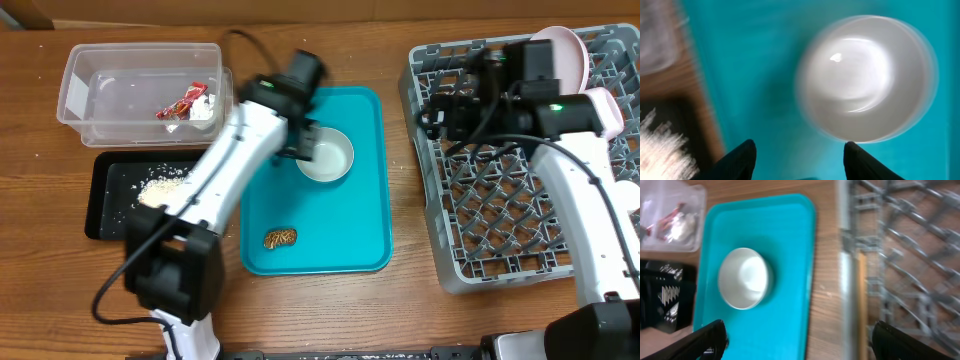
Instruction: Sort waste into correct bins and load items into the dishwasher
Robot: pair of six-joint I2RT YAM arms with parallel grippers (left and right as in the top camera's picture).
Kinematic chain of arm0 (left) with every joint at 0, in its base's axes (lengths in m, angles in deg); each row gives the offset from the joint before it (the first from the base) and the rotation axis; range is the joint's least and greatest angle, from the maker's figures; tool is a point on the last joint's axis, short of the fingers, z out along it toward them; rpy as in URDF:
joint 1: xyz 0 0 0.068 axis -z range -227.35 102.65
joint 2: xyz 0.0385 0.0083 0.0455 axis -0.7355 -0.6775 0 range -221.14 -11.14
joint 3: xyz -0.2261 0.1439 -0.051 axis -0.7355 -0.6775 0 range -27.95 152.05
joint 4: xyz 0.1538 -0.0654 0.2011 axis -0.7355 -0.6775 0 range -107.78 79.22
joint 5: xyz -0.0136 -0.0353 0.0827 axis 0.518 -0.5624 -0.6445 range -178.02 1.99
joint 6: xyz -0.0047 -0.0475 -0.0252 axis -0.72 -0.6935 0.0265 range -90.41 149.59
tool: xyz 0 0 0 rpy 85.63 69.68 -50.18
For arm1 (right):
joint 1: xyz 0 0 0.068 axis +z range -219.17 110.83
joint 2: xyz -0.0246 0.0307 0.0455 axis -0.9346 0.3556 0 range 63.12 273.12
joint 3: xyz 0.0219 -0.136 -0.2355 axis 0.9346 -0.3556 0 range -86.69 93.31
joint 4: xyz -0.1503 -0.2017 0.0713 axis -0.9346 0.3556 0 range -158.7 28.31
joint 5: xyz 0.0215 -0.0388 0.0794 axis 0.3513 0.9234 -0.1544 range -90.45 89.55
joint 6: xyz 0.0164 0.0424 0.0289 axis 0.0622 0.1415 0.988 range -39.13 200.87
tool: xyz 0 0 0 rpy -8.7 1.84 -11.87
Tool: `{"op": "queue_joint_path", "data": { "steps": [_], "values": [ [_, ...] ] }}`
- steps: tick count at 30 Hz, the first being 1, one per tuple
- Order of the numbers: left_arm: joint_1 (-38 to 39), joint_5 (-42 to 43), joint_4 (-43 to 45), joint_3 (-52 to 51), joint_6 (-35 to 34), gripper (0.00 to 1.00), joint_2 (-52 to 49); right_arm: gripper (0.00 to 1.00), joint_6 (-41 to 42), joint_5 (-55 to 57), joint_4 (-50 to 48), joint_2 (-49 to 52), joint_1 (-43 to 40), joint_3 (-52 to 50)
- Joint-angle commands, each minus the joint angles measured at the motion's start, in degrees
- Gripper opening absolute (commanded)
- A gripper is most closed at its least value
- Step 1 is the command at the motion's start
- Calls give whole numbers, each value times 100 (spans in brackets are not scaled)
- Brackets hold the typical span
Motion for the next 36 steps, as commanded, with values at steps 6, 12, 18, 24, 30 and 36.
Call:
{"op": "queue_joint_path", "data": {
  "steps": [6, 12, 18, 24, 30, 36],
  "values": [
    [-2081, 1403, -798, 129, -802, 61, 363, 88, 339, 238, -610, 1169, 1399, 13],
    [-2382, 1537, -1349, 127, -236, 57, 365, 75, 815, 765, -824, 2122, 1867, 13],
    [-2389, 1311, -1515, -505, -107, 57, 1051, 68, 1165, 761, -1154, 2524, 1867, 13],
    [-2387, 1158, -354, -2472, -225, 58, 2900, 52, 1316, 1005, -1189, 2542, 1867, 13],
    [-2385, 1158, 17, -3130, -354, 60, 3263, 42, 1620, 1019, -1198, 2542, 1873, -151],
    [-2385, 1163, 146, -3130, -369, 60, 3263, 36, 1615, 1019, -1281, 2542, 1871, -297]
  ]
}}
